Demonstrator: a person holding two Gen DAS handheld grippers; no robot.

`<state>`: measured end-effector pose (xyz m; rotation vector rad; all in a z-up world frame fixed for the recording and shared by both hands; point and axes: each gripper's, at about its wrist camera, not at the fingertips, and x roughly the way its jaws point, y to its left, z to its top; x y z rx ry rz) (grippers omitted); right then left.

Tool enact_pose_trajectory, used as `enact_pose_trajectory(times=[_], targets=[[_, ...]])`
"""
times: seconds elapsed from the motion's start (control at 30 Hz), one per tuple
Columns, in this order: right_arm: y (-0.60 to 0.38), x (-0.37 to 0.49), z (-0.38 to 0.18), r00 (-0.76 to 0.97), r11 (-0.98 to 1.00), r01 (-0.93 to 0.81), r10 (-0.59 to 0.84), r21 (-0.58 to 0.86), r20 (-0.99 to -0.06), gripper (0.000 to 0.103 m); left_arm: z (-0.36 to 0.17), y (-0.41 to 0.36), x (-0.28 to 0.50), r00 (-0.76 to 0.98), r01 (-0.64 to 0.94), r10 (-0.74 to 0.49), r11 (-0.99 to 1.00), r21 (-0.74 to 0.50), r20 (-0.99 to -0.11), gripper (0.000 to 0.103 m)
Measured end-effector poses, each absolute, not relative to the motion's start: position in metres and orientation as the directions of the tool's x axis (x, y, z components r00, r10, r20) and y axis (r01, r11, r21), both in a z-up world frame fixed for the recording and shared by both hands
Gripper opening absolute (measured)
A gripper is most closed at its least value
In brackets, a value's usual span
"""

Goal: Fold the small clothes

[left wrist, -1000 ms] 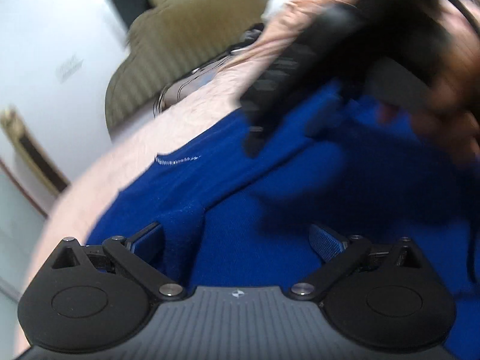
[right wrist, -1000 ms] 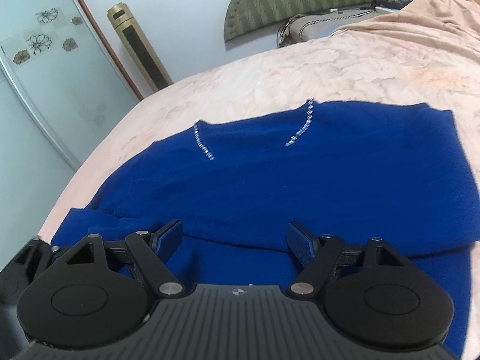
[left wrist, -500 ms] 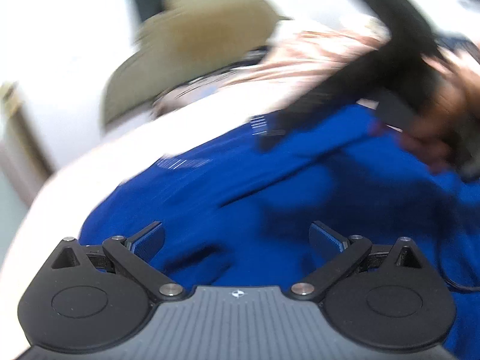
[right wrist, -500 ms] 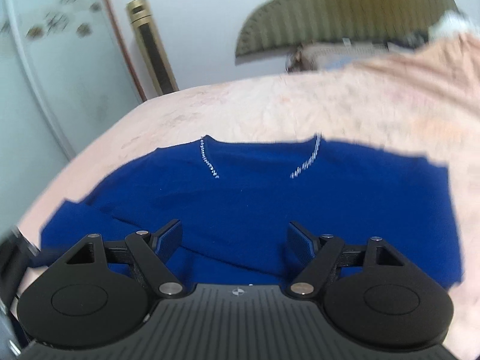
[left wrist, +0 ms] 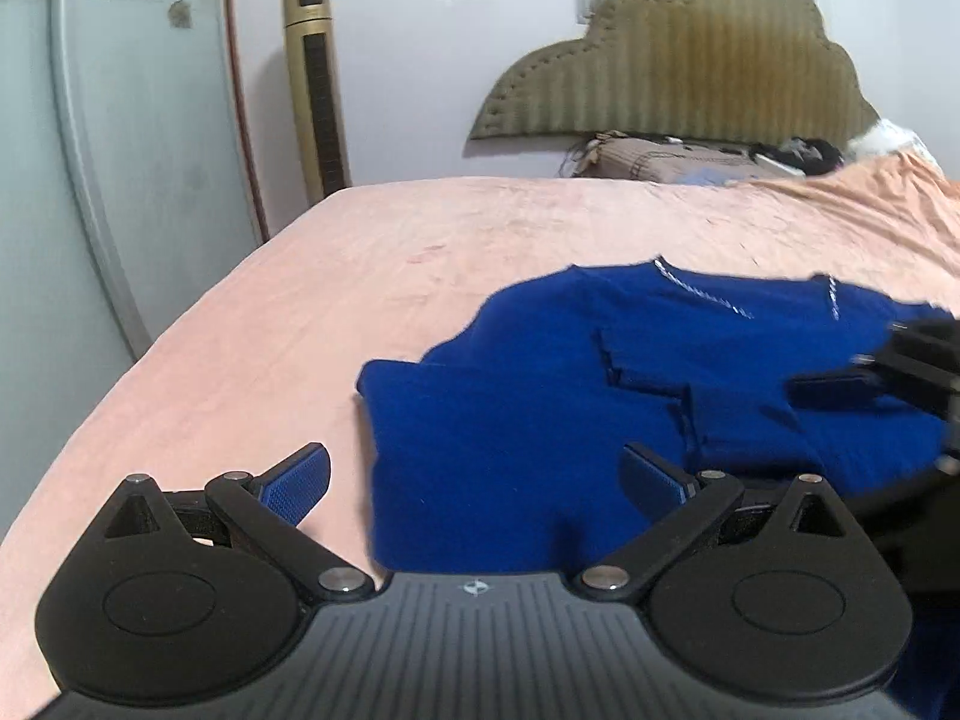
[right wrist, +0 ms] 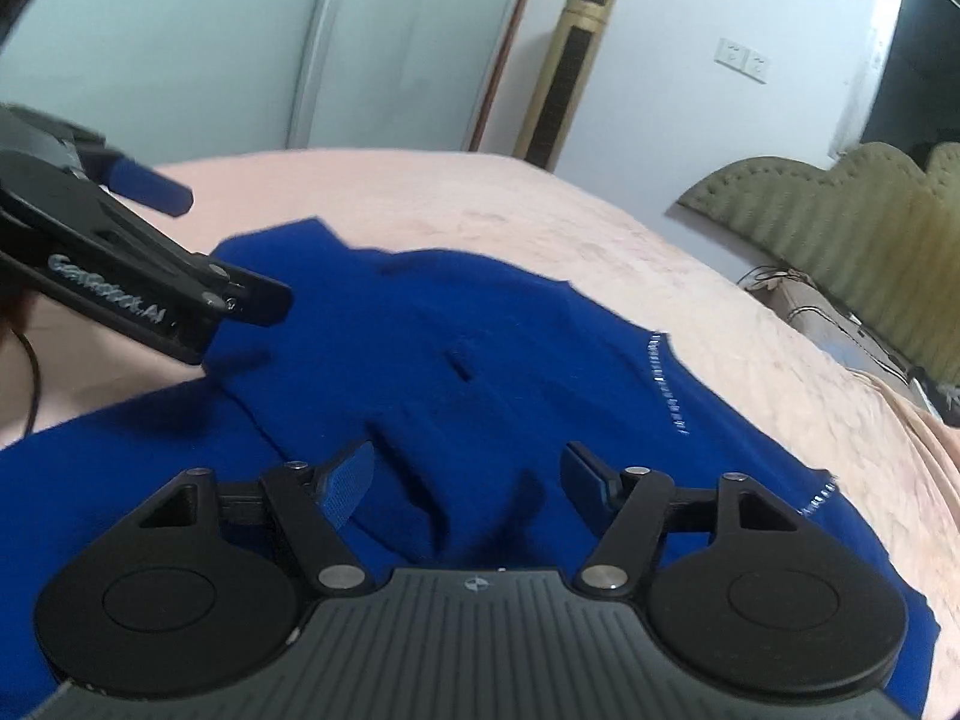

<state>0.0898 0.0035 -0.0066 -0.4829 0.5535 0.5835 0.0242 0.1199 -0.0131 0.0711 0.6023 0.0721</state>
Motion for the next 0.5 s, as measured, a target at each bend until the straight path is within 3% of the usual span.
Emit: enact_pose_trajectory(times=[0.13, 0.17, 0.2, 0.27, 0.37, 0.5], targets=[[0.013, 0.1, -0.012, 0.724, 0.763, -0.579, 0.32, -0.286, -0.612, 0.042, -0.02, 0.105, 0.031, 0.83, -0.011, 0.113, 0.982, 0.187, -0.546, 0.103], [0.013, 0.102, -0.012, 0.73, 0.781, -0.561, 0.31, -0.274, -0.609, 0.035, -0.021, 0.102, 0.032, 0.831, -0.004, 0.119, 0.978, 0.209, -0.543, 0.103], [0.012, 0.103, -0.014, 0.733, 0.798, -0.543, 0.301, -0.26, -0.61, 0.019, -0.02, 0.1, 0.03, 0.831, 0.005, 0.12, 0.975, 0.223, -0.543, 0.103], [0.006, 0.112, -0.014, 0.725, 0.833, -0.515, 0.299, -0.2, -0.621, 0.006, -0.02, 0.096, 0.028, 0.83, 0.027, 0.11, 0.971, 0.237, -0.546, 0.103], [-0.023, 0.123, -0.006, 0.704, 0.891, -0.455, 0.361, 0.002, -0.611, 0.005, -0.018, 0.085, 0.027, 0.839, 0.066, 0.086, 0.964, 0.257, -0.537, 0.103], [-0.083, 0.128, 0.011, 0.76, 0.917, -0.314, 0.398, 0.246, -0.513, 0.005, -0.021, 0.065, 0.028, 0.857, 0.101, 0.092, 0.934, 0.341, -0.507, 0.103]])
